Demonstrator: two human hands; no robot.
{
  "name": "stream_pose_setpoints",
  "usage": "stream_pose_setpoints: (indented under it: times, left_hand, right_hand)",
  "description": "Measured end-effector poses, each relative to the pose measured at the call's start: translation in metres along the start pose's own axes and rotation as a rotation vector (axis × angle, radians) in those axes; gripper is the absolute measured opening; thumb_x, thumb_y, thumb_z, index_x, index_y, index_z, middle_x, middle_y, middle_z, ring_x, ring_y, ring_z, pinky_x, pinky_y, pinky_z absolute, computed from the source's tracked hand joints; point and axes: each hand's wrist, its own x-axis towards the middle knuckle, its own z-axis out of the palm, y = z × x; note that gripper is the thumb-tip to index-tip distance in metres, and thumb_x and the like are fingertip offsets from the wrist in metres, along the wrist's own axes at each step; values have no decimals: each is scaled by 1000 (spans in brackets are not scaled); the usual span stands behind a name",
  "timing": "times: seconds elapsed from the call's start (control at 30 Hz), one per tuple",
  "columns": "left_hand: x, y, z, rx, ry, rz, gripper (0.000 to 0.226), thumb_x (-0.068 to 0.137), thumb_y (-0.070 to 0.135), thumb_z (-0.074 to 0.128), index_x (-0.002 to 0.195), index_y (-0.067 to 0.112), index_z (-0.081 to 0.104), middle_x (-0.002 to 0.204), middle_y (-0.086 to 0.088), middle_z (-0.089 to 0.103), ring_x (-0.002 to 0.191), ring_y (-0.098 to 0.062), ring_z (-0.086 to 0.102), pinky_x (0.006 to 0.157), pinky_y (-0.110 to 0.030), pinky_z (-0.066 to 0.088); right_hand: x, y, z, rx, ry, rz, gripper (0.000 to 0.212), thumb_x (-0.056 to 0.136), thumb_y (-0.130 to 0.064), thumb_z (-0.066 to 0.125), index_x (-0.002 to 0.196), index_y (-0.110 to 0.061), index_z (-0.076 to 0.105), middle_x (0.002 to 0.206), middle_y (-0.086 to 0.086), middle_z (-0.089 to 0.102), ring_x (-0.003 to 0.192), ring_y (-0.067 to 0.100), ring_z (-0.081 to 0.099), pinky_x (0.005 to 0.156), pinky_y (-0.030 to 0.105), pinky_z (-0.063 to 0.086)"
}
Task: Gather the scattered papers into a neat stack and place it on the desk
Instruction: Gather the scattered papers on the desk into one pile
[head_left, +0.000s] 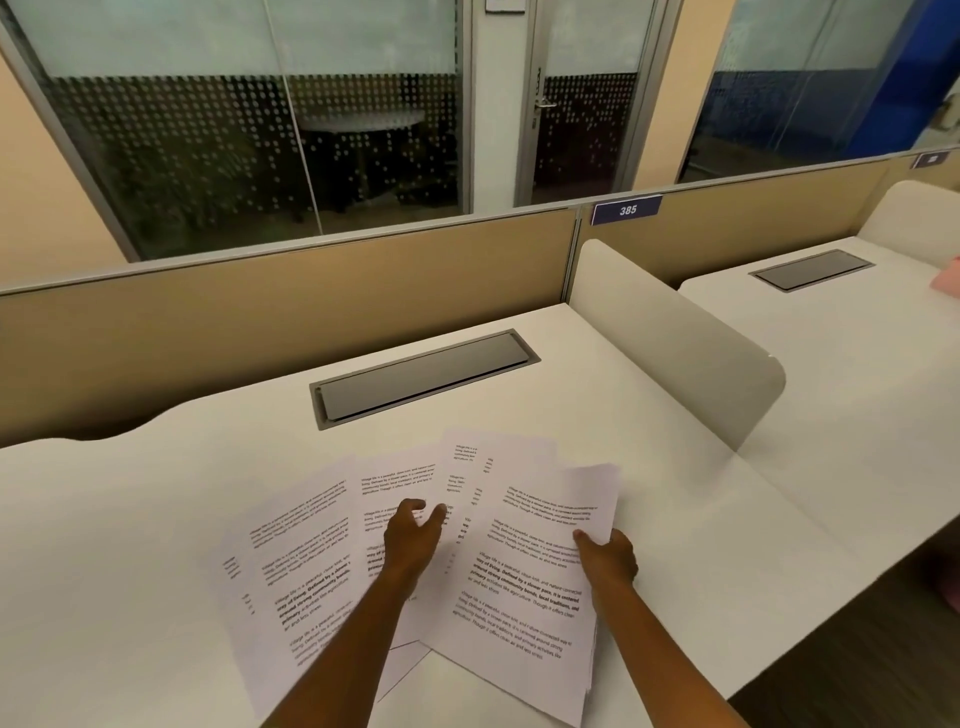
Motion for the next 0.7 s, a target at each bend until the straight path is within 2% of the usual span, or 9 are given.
stream_pose_setpoints:
  times: [0.13,0.23,0.33,0.53,0.7]
  left_hand:
    - [4,6,5,51,-13,-24,52,86,42,65,127,13,50,135,-17,53,119,-30,53,93,-41,48]
    - [7,8,8,58,-33,-45,57,85,41,68,130,13,47,136,-18,51,121,-31,52,86,-34,44]
    - [10,8,11,52,-49,-66,61,83,41,70,130,12,45,136,-16,52,120,-30,52,91,-37,45]
    - [22,8,10,-1,-67,-150,69,79,43,73,134,15,41,139,-15,49,120,-32,52,97,-46,49]
    - [29,6,13,-114,-133,-230,76,71,48,77,129,13,43,128,-11,54,111,-30,56,92,-44,52]
  right_hand:
    - [2,-7,12,10,-42,30,40,85,-16,68,121,-5,52,117,17,63,81,25,60,48,23,44]
    - [5,-12,20,-5,-71,42,43,84,-16,68,122,-5,50,118,17,62,83,26,60,53,26,47]
    - [6,-16,25,-27,-94,29,45,85,-17,67,124,-5,49,118,15,62,82,24,59,49,23,44]
    - [17,-21,28,-37,-131,7,46,83,-25,69,122,-8,53,117,12,65,89,25,62,74,32,53]
    - [28,-20,27,-48,-180,-2,40,83,-28,69,118,-10,62,110,10,71,91,27,67,74,32,54]
